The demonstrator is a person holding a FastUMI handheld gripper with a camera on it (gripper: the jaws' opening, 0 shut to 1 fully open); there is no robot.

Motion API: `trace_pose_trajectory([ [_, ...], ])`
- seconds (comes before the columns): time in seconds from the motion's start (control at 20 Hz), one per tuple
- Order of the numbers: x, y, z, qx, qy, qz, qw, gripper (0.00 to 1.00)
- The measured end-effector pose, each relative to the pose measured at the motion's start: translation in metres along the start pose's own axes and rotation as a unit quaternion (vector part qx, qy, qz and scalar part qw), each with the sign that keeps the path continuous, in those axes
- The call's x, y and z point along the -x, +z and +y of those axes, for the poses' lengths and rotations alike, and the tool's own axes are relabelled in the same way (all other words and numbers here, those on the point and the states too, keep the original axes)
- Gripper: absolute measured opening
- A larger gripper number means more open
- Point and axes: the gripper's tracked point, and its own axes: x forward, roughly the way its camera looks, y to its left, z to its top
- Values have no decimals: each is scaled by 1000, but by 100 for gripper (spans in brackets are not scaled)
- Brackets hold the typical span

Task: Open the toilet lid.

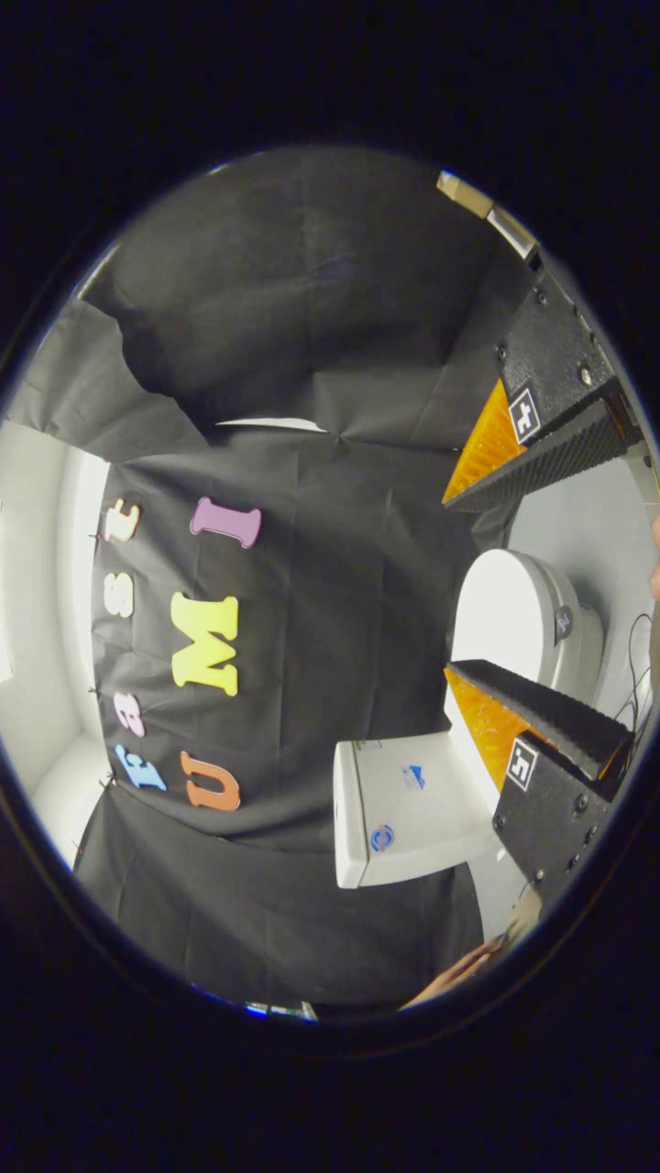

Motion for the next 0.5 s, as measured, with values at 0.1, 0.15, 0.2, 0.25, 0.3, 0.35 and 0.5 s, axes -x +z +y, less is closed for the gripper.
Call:
trace_pose_trajectory([
  [0.1, 0, -6, 4, 8, 3, 5, 1000, 100],
  [0.15, -1, -9, 6, 9, 5, 9, 1000, 100],
  [0.2, -2, -12, 7, 9, 7, 13, 1000, 100],
  [0.25, -2, -13, 9, 9, 10, 16, 1000, 100],
  [0.3, -3, -13, 10, 9, 11, 17, 1000, 100],
  [0.35, -3, -14, 10, 9, 9, 17, 1000, 100],
  [0.5, -5, -15, 11, 4, 7, 19, 1000, 100],
])
